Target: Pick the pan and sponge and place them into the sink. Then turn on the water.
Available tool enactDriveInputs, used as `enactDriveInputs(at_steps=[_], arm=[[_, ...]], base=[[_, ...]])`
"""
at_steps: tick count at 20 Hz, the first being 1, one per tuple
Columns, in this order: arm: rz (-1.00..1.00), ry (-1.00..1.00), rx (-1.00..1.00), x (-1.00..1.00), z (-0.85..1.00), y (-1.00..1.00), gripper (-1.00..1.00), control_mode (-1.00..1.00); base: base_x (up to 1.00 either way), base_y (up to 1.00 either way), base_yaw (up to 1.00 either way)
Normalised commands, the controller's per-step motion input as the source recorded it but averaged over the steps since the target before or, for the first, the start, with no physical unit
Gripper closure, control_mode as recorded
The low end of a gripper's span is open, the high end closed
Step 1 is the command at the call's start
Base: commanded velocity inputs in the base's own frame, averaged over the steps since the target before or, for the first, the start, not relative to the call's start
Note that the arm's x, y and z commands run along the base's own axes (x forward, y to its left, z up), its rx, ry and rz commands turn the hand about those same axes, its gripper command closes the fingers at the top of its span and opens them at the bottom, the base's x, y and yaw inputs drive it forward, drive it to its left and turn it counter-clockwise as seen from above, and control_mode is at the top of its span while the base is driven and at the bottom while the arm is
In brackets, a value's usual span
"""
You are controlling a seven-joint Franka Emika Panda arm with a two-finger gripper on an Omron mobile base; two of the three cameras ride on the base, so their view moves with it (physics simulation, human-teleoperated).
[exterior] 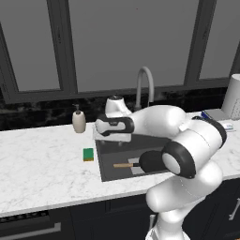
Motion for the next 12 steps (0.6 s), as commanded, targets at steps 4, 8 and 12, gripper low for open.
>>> enactDriveInputs(at_steps=[4,8,12], arm=[[0.14,0.00,-0.01,0.00,0.00,0.71,-1.00,-1.00],[0.07,0.02,-0.01,0.00,0.00,0.56,-1.00,-1.00],[0.00,0.01,0.00,0.12,-0.03,0.38,-1.00,-1.00]], base=[[0.00,0.00,0.00],[0.00,0.00,0.00],[0.00,0.00,0.00]])
